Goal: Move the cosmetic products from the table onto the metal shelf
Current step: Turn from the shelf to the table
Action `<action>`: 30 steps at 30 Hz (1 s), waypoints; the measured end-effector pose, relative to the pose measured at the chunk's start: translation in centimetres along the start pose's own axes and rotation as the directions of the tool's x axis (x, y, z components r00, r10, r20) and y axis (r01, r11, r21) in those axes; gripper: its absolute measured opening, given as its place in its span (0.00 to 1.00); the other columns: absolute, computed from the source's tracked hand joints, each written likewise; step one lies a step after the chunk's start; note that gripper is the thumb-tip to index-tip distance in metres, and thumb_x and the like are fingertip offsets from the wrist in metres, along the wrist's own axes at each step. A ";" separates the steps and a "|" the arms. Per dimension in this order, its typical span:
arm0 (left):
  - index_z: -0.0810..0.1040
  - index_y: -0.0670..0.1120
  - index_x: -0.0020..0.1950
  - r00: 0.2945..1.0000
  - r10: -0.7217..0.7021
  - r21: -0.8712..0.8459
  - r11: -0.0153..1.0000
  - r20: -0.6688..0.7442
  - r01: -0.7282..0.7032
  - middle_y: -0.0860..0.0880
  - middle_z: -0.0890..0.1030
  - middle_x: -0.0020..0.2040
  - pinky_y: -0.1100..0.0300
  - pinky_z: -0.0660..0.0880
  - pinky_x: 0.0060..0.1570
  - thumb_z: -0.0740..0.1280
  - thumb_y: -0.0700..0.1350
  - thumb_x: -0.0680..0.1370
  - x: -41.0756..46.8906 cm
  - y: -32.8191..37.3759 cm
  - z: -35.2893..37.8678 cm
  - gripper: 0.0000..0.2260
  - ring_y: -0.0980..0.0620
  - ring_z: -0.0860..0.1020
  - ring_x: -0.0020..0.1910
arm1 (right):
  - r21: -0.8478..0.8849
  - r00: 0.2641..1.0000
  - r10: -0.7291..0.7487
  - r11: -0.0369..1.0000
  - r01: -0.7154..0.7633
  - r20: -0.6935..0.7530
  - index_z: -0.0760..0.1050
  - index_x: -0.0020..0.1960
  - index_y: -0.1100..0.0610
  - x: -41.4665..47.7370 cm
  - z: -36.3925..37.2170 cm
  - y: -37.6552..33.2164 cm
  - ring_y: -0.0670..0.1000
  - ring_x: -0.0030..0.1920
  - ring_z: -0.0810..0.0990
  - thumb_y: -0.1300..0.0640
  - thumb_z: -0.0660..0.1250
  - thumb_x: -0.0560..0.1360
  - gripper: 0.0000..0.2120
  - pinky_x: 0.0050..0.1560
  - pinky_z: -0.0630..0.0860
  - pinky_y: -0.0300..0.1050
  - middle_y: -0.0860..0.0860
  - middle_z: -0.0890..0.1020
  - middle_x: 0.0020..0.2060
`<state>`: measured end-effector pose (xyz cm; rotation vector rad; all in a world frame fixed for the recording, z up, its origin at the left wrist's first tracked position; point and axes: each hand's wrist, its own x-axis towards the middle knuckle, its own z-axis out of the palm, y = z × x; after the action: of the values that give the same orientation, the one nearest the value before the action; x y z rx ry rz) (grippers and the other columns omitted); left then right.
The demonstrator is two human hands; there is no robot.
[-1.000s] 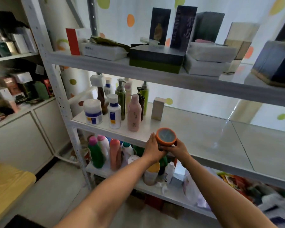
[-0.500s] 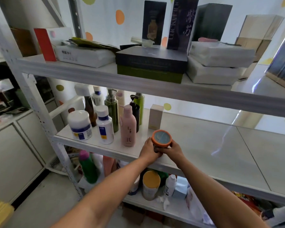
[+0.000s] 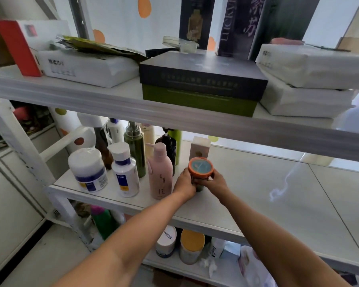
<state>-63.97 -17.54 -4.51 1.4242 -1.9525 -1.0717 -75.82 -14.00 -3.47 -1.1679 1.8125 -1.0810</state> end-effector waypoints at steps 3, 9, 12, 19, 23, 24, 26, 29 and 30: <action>0.64 0.42 0.70 1.000 0.001 0.000 1.000 0.006 -0.001 0.41 0.73 0.67 0.51 0.68 0.67 0.69 0.42 0.76 1.2 0.1 0.0 0.25 0.42 0.72 0.66 | 0.006 1.000 0.007 1.000 -0.007 -0.006 0.72 0.64 0.59 1.3 0.0 -0.1 0.53 0.60 0.76 0.58 0.78 0.65 0.30 0.59 0.71 0.44 0.54 0.79 0.59; 0.65 0.41 0.68 1.000 -0.015 0.046 0.999 0.027 0.014 0.40 0.74 0.65 0.50 0.69 0.66 0.68 0.39 0.75 3.3 0.5 -0.4 0.23 0.42 0.73 0.64 | 0.002 1.000 0.023 1.000 -0.023 -0.006 0.73 0.63 0.58 3.2 -0.1 -0.5 0.52 0.58 0.77 0.57 0.79 0.63 0.30 0.58 0.73 0.44 0.54 0.80 0.57; 0.66 0.42 0.68 0.999 -0.019 0.050 0.999 0.036 0.017 0.41 0.73 0.65 0.49 0.69 0.66 0.68 0.38 0.75 4.2 0.5 -0.5 0.23 0.43 0.72 0.65 | -0.013 1.000 0.031 0.999 -0.031 -0.005 0.73 0.63 0.58 3.9 -0.1 -0.6 0.53 0.58 0.77 0.57 0.78 0.64 0.30 0.59 0.73 0.45 0.54 0.80 0.58; 0.64 0.43 0.70 0.999 -0.022 0.064 0.998 0.048 0.019 0.41 0.72 0.67 0.51 0.68 0.68 0.68 0.37 0.75 4.8 0.3 -0.3 0.25 0.43 0.71 0.66 | -0.037 0.999 0.050 0.998 -0.050 -0.020 0.71 0.64 0.58 3.9 0.3 -0.8 0.52 0.59 0.76 0.57 0.77 0.66 0.29 0.57 0.71 0.41 0.53 0.79 0.58; 0.61 0.43 0.72 0.997 -0.035 0.077 0.997 0.064 0.031 0.41 0.71 0.67 0.50 0.68 0.67 0.68 0.37 0.75 4.2 0.5 -0.5 0.28 0.43 0.71 0.66 | -0.036 0.998 0.057 0.998 -0.057 0.005 0.69 0.66 0.58 3.2 0.4 -0.9 0.52 0.61 0.75 0.58 0.76 0.67 0.30 0.57 0.71 0.41 0.54 0.78 0.60; 0.58 0.43 0.74 0.995 -0.044 0.100 0.994 0.085 0.035 0.41 0.70 0.69 0.49 0.68 0.68 0.68 0.38 0.75 3.9 0.5 -0.5 0.30 0.42 0.70 0.67 | -0.050 0.998 0.060 0.997 -0.059 0.021 0.67 0.67 0.58 2.9 0.5 -1.0 0.53 0.62 0.75 0.58 0.76 0.67 0.31 0.58 0.71 0.42 0.54 0.77 0.60; 0.47 0.43 0.78 0.989 -0.065 0.168 0.985 0.135 0.042 0.41 0.62 0.75 0.46 0.65 0.70 0.69 0.43 0.75 3.1 0.5 -0.4 0.39 0.41 0.65 0.72 | -0.097 0.996 0.069 0.993 -0.064 0.054 0.64 0.69 0.58 2.1 0.4 -1.0 0.55 0.65 0.73 0.58 0.75 0.68 0.34 0.60 0.71 0.44 0.55 0.75 0.64; 0.36 0.43 0.78 0.981 -0.075 0.317 0.948 0.181 0.014 0.42 0.48 0.79 0.47 0.56 0.75 0.70 0.45 0.75 1.2 0.5 -0.5 0.46 0.42 0.52 0.77 | -0.253 0.991 0.052 0.967 -0.020 0.121 0.58 0.73 0.58 0.3 -0.1 -1.4 0.57 0.68 0.69 0.58 0.74 0.70 0.37 0.64 0.67 0.45 0.56 0.70 0.68; 0.35 0.43 0.77 0.977 -0.077 0.379 0.925 0.199 -0.004 0.42 0.45 0.79 0.48 0.52 0.76 0.70 0.46 0.74 0.5 0.5 -0.5 0.48 0.43 0.47 0.78 | -0.314 0.988 0.031 0.949 0.019 0.154 0.58 0.73 0.58 -0.4 -0.3 -1.3 0.56 0.68 0.69 0.59 0.74 0.70 0.38 0.63 0.66 0.42 0.56 0.70 0.68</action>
<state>-64.06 -18.11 -3.87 1.6029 -2.3956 -0.9263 -75.55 -13.91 -2.07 -1.3904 1.9060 -0.6871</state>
